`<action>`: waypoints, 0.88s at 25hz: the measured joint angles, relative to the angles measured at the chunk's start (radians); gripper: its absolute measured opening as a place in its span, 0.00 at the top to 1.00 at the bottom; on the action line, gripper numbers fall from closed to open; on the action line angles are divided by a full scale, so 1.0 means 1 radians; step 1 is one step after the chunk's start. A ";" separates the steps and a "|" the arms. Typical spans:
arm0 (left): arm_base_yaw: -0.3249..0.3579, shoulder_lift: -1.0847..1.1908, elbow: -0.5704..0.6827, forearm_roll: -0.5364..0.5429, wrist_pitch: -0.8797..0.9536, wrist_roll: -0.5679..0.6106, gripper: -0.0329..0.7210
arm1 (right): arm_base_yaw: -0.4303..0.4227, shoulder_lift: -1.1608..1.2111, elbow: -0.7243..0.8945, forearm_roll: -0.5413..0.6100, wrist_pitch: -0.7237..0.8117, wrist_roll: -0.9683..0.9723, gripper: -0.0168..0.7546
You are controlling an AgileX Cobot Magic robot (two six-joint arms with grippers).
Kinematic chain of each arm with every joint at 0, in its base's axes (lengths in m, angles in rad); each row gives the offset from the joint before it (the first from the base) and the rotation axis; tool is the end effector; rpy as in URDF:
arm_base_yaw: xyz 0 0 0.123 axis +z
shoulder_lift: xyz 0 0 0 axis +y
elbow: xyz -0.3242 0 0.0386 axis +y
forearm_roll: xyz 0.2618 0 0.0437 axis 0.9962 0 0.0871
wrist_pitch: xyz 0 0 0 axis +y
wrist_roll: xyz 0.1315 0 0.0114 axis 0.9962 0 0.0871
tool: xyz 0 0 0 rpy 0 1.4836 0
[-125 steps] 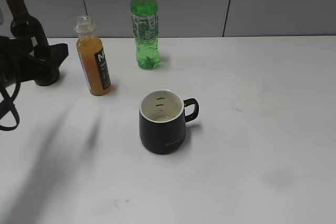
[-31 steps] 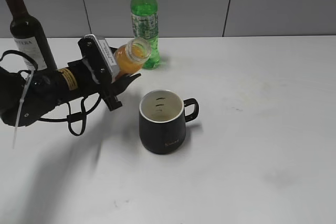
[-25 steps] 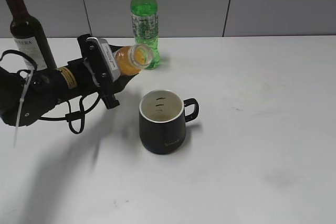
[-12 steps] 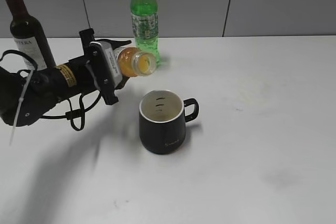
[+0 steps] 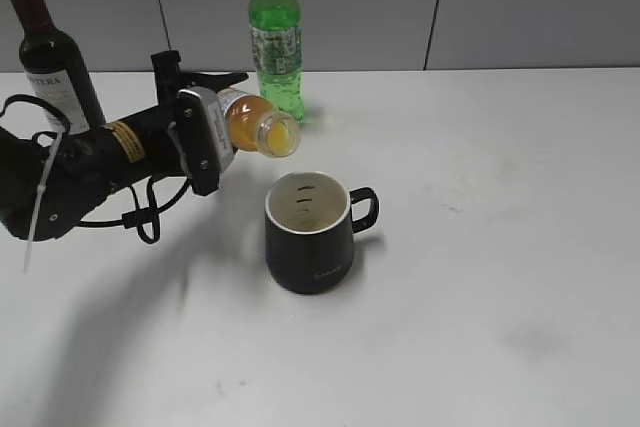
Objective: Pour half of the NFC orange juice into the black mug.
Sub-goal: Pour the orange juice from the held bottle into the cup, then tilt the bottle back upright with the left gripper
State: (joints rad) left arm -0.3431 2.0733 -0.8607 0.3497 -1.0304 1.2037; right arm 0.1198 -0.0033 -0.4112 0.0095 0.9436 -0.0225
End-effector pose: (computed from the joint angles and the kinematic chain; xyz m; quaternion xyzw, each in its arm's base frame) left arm 0.4087 -0.1872 0.1431 0.6282 0.4050 0.2308 0.6230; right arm 0.0167 0.0030 0.2494 -0.0598 0.8428 0.0307 0.5341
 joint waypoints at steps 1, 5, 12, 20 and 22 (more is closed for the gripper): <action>0.000 0.000 0.000 -0.003 0.000 0.009 0.34 | 0.000 0.000 0.000 0.000 0.000 0.000 0.22; 0.000 0.000 0.000 -0.014 0.000 0.052 0.34 | 0.000 0.000 0.000 0.000 0.000 0.000 0.22; 0.000 0.010 0.000 -0.040 -0.028 0.111 0.34 | 0.000 0.000 0.000 0.000 0.000 0.000 0.22; 0.000 0.020 0.000 -0.041 -0.051 0.163 0.34 | 0.000 0.000 0.000 0.000 0.000 0.000 0.22; 0.000 0.020 0.000 -0.041 -0.052 0.183 0.34 | 0.000 0.000 0.000 0.000 0.000 0.000 0.22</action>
State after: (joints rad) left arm -0.3431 2.0932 -0.8607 0.3092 -1.0823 1.3870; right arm 0.1198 -0.0033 -0.4112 0.0095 0.9436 -0.0225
